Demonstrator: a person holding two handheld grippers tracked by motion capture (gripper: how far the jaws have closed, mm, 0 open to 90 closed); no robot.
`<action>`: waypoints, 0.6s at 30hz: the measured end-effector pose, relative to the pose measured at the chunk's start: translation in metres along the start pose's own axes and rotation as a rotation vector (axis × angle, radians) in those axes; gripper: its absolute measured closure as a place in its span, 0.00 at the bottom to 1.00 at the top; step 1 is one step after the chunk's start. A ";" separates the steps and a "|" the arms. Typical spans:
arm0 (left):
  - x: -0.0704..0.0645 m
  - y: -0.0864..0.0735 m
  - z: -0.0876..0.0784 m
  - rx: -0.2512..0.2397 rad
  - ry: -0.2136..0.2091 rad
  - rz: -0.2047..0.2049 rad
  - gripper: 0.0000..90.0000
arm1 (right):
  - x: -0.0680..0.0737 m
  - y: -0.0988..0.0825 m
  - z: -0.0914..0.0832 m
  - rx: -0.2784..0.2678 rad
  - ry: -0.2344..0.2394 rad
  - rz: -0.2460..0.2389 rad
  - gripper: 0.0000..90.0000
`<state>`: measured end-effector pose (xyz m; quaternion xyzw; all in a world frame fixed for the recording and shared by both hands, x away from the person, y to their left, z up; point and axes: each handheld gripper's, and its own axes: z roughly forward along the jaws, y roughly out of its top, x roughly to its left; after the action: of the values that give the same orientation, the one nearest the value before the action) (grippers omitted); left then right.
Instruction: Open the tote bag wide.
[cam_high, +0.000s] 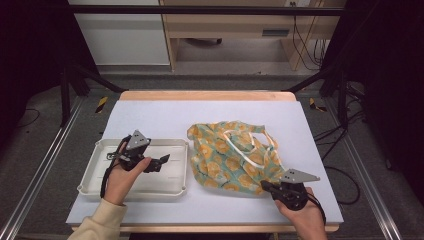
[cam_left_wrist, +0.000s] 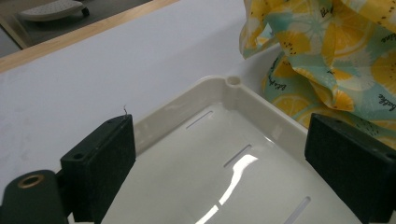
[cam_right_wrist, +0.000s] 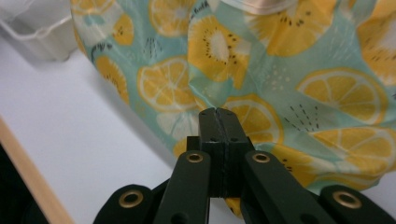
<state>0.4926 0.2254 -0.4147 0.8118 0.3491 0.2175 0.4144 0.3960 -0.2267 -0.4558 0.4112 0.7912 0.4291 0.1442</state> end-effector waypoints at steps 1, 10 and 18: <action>-0.003 0.002 0.000 -0.003 -0.004 0.009 0.10 | 0.001 -0.003 0.001 0.017 0.006 -0.005 1.00; -0.032 0.041 0.002 -0.024 -0.033 0.140 0.10 | 0.000 -0.010 0.006 0.074 -0.002 -0.036 1.00; -0.050 0.085 0.023 -0.041 -0.084 0.210 0.13 | 0.001 -0.011 0.006 0.080 -0.001 -0.042 1.00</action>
<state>0.5068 0.1406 -0.3606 0.8437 0.2399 0.2328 0.4200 0.3931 -0.2253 -0.4680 0.4002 0.8161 0.3938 0.1370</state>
